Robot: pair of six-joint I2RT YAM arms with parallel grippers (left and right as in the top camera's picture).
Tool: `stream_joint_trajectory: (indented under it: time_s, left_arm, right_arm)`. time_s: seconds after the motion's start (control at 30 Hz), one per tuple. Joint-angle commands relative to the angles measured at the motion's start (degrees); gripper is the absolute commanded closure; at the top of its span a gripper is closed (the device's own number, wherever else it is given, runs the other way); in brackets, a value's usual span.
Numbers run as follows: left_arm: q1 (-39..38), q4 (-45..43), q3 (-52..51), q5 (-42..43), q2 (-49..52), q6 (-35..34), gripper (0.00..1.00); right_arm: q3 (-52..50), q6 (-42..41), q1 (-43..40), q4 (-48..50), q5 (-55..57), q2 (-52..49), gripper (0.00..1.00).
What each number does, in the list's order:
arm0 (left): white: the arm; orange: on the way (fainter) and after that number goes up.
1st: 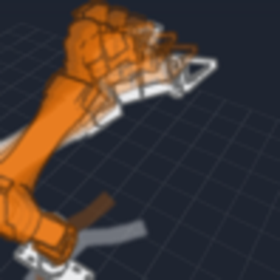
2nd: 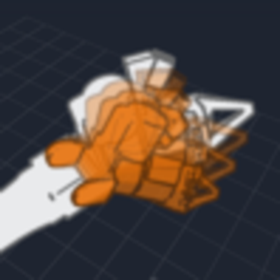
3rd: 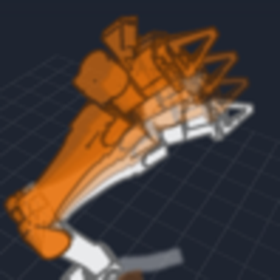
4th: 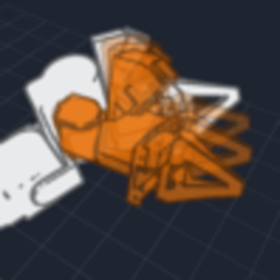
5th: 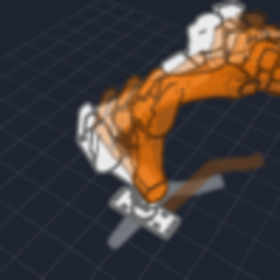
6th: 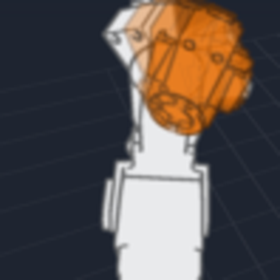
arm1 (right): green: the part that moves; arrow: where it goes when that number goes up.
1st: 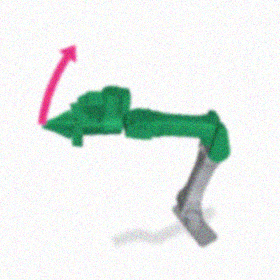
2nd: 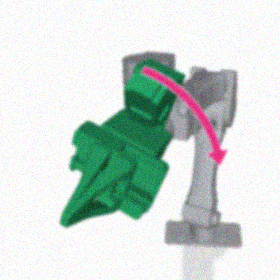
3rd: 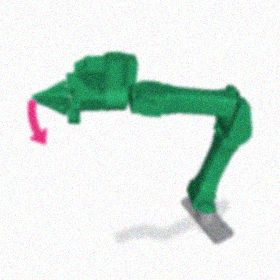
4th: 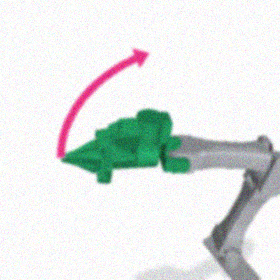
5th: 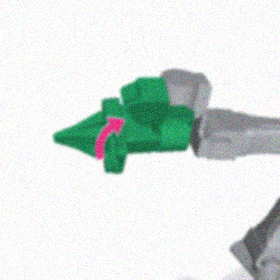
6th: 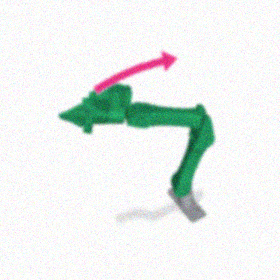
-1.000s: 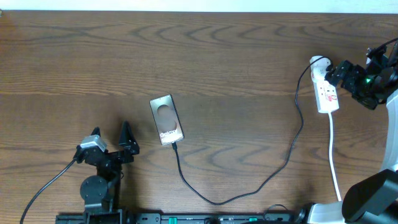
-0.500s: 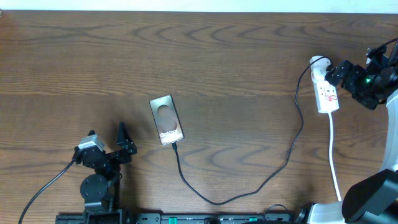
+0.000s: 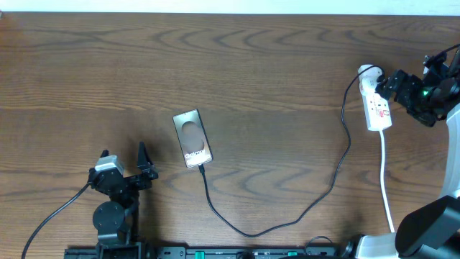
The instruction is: Plug charger to phone and switch on socket
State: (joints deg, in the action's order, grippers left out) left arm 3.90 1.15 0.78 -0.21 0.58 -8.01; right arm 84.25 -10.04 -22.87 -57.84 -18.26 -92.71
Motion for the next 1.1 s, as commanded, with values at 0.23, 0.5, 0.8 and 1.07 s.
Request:
stream_joint_trajectory:
  time_s: [0.23,0.5,0.8,1.07]
  left_arm:
    - [-0.2,2.6,-0.5,6.2,-0.5,8.2,0.09]
    - [-0.2,2.2,-0.5,10.3,-0.5,8.2,0.09]
    - [-0.5,1.8,-0.5,14.2,-0.5,13.0,0.1]
    - [-0.5,1.9,-0.5,13.2,-0.5,12.9,0.1]
  right_arm:
    - [0.4,-0.2,0.5,0.0,-0.3,0.7,0.01]
    - [0.4,-0.2,0.5,0.0,-0.3,0.7,0.01]
    - [0.4,-0.2,0.5,0.0,-0.3,0.7,0.01]
    - [0.4,-0.2,0.5,0.0,-0.3,0.7,0.01]
